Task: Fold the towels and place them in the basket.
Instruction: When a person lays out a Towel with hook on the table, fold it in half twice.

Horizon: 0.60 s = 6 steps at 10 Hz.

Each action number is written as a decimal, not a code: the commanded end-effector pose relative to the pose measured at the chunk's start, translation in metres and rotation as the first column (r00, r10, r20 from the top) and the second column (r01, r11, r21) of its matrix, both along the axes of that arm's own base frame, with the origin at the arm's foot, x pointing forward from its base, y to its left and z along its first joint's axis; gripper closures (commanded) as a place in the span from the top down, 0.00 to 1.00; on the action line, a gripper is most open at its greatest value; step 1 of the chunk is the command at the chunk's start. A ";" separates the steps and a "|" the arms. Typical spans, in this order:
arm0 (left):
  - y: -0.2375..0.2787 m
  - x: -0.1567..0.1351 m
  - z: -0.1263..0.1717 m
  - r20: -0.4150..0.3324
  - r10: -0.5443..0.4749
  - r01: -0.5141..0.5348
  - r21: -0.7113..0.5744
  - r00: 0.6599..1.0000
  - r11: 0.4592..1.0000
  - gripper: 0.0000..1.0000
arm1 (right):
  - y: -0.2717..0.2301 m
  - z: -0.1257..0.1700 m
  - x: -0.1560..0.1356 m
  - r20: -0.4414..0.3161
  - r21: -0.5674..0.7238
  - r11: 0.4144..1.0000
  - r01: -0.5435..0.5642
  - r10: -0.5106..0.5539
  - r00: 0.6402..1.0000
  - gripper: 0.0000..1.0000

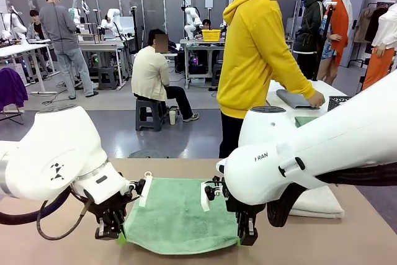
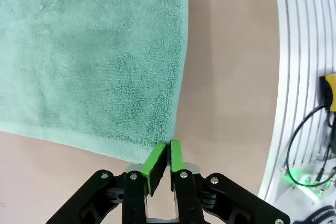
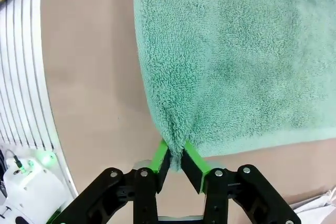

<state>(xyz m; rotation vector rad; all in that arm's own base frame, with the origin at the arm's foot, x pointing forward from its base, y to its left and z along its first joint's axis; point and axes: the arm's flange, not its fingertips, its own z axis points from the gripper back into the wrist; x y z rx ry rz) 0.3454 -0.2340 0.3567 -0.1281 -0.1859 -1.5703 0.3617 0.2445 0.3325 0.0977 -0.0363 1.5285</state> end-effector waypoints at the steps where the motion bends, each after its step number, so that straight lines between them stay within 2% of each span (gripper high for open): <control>1: 0.003 -0.001 0.027 0.058 0.004 -0.005 0.017 0.998 1.000 0.09 | -0.005 0.019 0.003 -0.002 0.033 0.999 -0.015 0.015 1.000 0.16; 4: 0.002 0.018 0.055 0.108 0.018 -0.013 -0.044 0.994 0.999 0.09 | -0.006 0.065 0.027 0.064 0.063 0.998 -0.021 0.017 0.998 0.16; 6: -0.003 0.048 0.069 0.132 0.022 -0.021 -0.010 0.991 1.000 0.09 | -0.002 0.085 0.061 0.076 0.098 0.994 -0.042 0.034 0.997 0.16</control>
